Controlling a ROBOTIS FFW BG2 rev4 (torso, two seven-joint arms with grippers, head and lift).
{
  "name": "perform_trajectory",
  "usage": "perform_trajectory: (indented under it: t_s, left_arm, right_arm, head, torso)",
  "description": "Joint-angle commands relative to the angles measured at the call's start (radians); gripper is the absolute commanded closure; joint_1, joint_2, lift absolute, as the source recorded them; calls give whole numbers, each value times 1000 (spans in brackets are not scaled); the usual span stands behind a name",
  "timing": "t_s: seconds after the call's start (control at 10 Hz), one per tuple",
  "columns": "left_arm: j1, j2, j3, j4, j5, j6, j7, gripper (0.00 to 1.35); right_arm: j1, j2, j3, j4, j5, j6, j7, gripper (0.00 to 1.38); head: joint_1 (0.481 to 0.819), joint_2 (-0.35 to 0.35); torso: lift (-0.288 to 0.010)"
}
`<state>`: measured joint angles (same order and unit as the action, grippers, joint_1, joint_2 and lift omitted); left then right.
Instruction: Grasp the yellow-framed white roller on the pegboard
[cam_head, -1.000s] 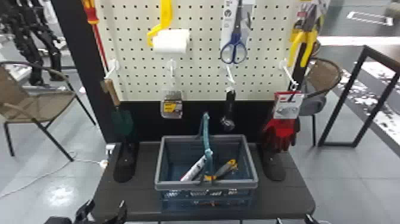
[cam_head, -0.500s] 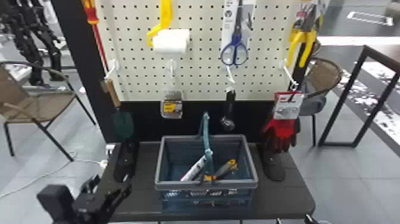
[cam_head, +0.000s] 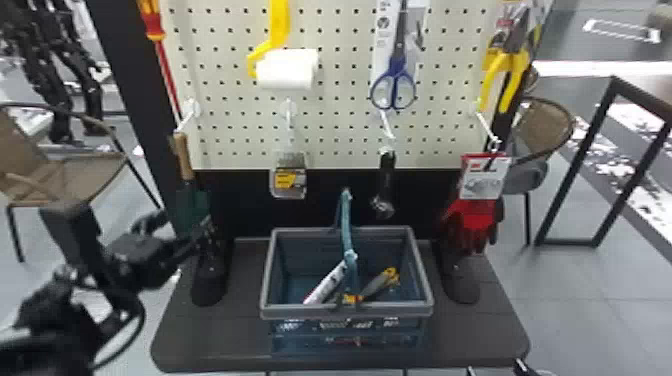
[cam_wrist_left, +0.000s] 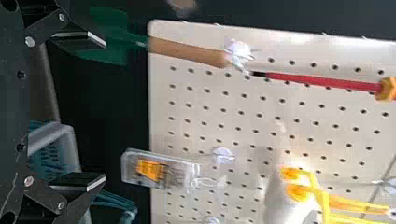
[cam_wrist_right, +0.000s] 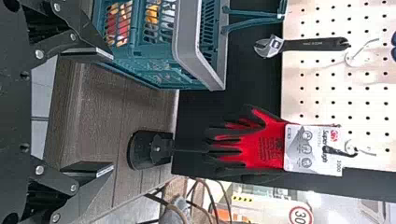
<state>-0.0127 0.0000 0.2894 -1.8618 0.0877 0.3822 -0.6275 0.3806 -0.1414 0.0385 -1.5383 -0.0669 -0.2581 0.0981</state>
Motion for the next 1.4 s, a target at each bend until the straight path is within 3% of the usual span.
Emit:
perform_trajectory:
  t_s: [0.0, 0.2, 0.7, 1.0, 1.3]
  left_arm:
    - [-90, -3, 10, -23, -45, 87, -52, 285]
    - [-187, 6, -7, -30, -55, 167, -121, 286]
    - [-432, 72, -13, -25, -100, 333, -284, 282]
    - [-567, 74, -62, 62, -89, 396, -422, 280]
    - [-662, 72, -99, 173, -78, 351, -518, 279]
  right_arm:
    - [-3, -3, 0, 0, 2, 7, 0, 446]
    - [-5, -6, 1, 3, 2, 13, 0, 446]
    - [-14, -10, 1, 4, 2, 22, 0, 446]
    - [-26, -12, 1, 7, 4, 22, 0, 446]
    - [-38, -10, 3, 20, 2, 22, 0, 444]
  head:
    - [549, 0]
    - [549, 0]
    - [549, 0]
    - [549, 0]
    - [549, 0]
  torso:
    - [-100]
    - [-100]
    - [-100]
    - [-100]
    - [-100]
